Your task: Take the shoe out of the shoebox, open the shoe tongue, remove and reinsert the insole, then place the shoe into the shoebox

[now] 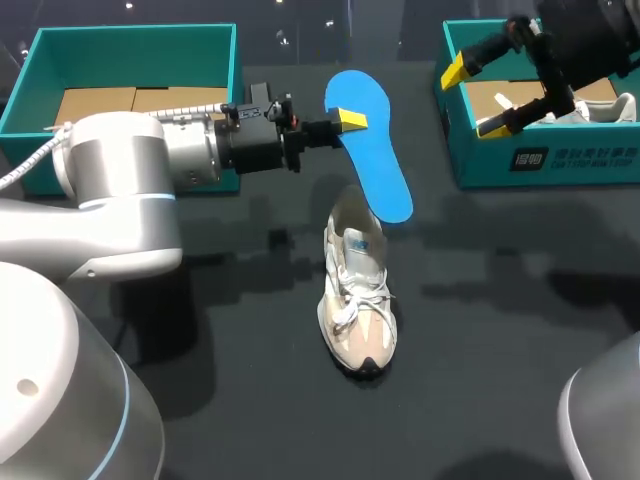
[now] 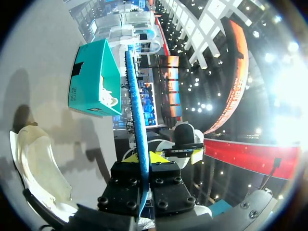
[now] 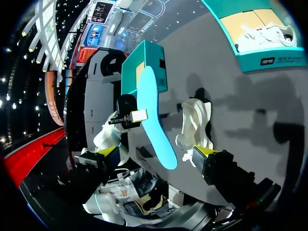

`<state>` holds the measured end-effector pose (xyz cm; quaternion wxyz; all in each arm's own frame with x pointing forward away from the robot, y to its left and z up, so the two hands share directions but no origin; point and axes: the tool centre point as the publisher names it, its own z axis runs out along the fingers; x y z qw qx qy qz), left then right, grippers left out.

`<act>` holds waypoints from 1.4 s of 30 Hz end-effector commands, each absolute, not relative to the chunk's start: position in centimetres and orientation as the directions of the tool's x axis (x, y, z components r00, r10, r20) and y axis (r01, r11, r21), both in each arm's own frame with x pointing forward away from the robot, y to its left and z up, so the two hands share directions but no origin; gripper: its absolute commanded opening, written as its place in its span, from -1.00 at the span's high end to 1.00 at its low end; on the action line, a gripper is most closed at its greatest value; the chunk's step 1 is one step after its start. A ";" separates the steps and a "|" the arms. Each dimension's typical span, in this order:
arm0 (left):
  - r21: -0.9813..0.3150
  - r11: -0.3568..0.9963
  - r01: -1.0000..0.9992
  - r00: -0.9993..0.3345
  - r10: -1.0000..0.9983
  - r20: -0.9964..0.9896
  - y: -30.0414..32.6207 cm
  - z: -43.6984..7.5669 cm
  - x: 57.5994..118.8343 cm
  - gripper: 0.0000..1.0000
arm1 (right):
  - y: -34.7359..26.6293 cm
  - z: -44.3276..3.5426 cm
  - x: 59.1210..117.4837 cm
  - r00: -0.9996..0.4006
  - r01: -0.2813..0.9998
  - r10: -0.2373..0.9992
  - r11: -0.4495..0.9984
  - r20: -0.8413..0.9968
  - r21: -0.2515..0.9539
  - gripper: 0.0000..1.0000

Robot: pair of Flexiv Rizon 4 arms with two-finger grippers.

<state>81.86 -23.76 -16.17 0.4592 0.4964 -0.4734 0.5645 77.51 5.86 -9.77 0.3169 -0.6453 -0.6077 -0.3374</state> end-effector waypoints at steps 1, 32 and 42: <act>-0.078 -0.131 -0.988 -0.085 0.048 0.995 -23.8 -16.2 81.8 1.00 | 6.1 -10.7 77.6 0.016 0.998 0.201 -0.060 0.980 -0.004 -1.00; -0.505 -0.104 -0.857 -0.508 0.012 0.861 -22.0 -13.7 83.1 1.00 | 6.4 -12.8 78.0 0.093 0.993 0.089 -0.085 0.992 -0.086 -1.00; -0.820 -0.093 -0.565 -0.810 -0.128 0.573 -21.2 -12.0 83.2 1.00 | 6.0 -12.9 78.2 0.121 0.989 0.070 -0.088 0.990 -0.115 -1.00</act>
